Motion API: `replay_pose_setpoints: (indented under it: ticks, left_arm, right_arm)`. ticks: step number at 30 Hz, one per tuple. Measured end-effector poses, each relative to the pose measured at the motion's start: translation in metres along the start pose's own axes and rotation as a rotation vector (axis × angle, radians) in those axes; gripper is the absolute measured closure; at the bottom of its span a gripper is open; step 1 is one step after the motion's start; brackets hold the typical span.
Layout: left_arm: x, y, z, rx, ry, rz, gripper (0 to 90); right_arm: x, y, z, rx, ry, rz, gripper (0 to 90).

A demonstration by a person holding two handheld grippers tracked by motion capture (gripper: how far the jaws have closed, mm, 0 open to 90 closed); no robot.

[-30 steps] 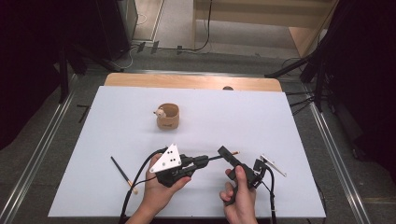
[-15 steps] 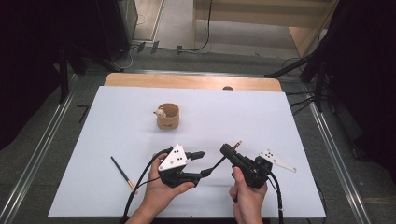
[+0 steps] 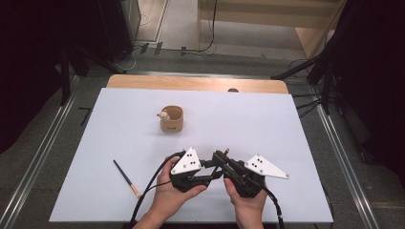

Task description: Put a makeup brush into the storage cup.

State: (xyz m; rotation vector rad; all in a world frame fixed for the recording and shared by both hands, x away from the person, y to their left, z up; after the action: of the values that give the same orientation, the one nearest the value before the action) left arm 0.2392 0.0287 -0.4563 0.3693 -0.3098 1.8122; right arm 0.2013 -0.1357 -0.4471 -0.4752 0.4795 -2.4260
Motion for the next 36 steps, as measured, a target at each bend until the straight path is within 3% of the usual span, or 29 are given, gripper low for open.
replay_pose_setpoints:
  ticks: [5, 8, 11, 18, 21, 31, 36]
  left_arm:
    - [-0.003, 0.0, 0.003, 0.015, -0.003, -0.006, 73.3]
    - [-0.003, -0.002, 0.002, 0.024, -0.004, 0.005, 82.5]
    - [-0.004, -0.002, 0.002, 0.02, 0.004, 0.001, 84.5]
    - [0.002, -0.009, -0.002, 0.035, 0.008, 0.036, 84.7]
    - [0.005, -0.013, -0.004, 0.046, 0.006, 0.048, 84.7]
    - [0.021, -0.033, -0.007, 0.069, 0.016, 0.124, 84.7]
    - [0.027, -0.041, -0.006, 0.079, 0.027, 0.148, 84.6]
  right_arm:
    - [-0.002, -0.001, -0.001, 0.002, -0.003, 0.002, 84.3]
    - [-0.001, -0.001, 0.0, 0.004, 0.0, -0.003, 84.2]
    - [0.0, -0.001, 0.0, -0.001, 0.011, -0.011, 83.0]
    - [0.011, 0.01, 0.009, -0.022, 0.08, -0.051, 39.4]
    - [0.02, 0.017, 0.015, -0.015, 0.103, -0.079, 28.2]
    - [0.043, 0.038, 0.014, 0.093, 0.076, -0.098, 0.0]
    - [0.056, 0.052, 0.003, 0.148, 0.04, -0.142, 0.0]
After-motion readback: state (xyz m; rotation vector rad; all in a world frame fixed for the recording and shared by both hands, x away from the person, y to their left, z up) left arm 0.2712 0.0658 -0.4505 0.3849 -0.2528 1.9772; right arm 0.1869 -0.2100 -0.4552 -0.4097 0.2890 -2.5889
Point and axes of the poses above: each handheld gripper's, and its own axes: x roughly backward along the jaws, z roughly out of its top, y roughly to its right, the point moved 2 cm from there along -x, roughly forward along the jaws, and after that the axes turned 8 degrees about -x, right-handed, at the moved point
